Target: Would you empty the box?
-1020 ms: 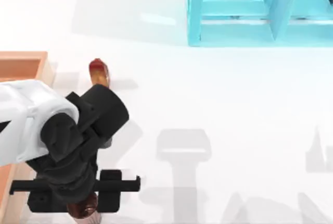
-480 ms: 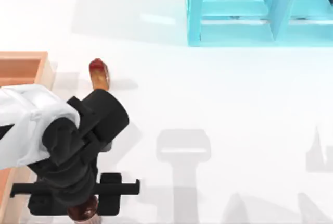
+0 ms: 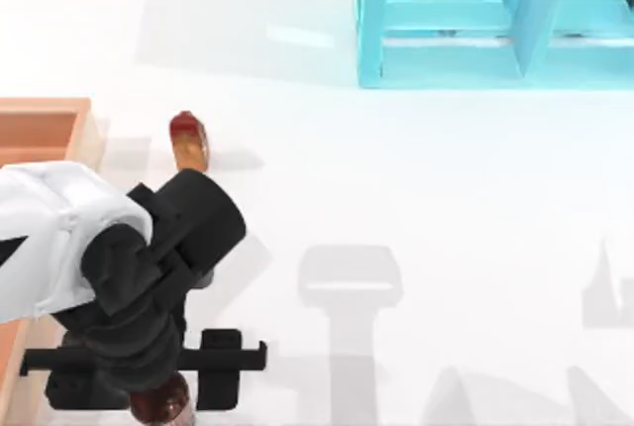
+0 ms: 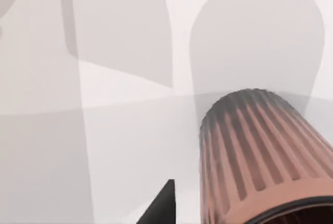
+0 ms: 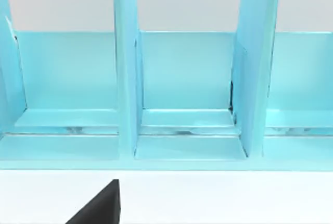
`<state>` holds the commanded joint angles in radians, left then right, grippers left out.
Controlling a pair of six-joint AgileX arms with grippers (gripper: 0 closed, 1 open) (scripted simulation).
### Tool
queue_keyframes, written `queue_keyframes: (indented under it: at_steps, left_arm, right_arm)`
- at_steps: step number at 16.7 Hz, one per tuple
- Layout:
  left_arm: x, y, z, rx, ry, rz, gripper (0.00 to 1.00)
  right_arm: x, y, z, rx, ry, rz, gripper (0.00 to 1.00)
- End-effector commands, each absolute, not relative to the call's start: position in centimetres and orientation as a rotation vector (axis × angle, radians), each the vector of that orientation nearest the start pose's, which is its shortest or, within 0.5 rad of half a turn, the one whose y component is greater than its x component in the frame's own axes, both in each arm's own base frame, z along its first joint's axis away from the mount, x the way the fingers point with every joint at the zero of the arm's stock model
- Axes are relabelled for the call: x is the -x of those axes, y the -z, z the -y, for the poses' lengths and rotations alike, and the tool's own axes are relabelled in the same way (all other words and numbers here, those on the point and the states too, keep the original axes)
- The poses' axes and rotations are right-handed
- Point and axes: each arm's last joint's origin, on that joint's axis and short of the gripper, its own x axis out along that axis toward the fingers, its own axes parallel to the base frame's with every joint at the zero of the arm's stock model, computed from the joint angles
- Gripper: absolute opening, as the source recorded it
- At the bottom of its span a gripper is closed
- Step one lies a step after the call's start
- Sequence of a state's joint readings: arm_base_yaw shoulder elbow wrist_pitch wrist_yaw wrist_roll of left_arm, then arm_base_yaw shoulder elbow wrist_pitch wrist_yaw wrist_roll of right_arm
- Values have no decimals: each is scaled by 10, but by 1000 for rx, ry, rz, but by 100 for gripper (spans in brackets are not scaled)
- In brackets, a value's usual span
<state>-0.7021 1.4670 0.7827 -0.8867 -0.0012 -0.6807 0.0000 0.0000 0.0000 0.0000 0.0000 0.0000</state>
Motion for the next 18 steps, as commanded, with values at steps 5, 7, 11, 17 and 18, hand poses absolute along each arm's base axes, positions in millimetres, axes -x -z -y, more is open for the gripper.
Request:
queue_keyframes:
  at_steps: [5,7,11,17,18]
  left_arm:
    - [-173,-155,146,-19,17,-1570,100]
    - [-173,-155,146,-19,17,-1570,100]
    - [-173,-156,146,-19,17,-1570,100]
    - [-177,-205,150,-24,12,-1578,100]
    - [-177,-216,150,-27,9,-1582,100]
  right_arm:
    - [-106,-160,1,0,0,0,100]
    - [-106,-160,1,0,0,0,100]
    - [-106,-160,1,0,0,0,100]
    - [-106,-160,1,0,0,0,100]
    - [-106,-160,1,0,0,0,100]
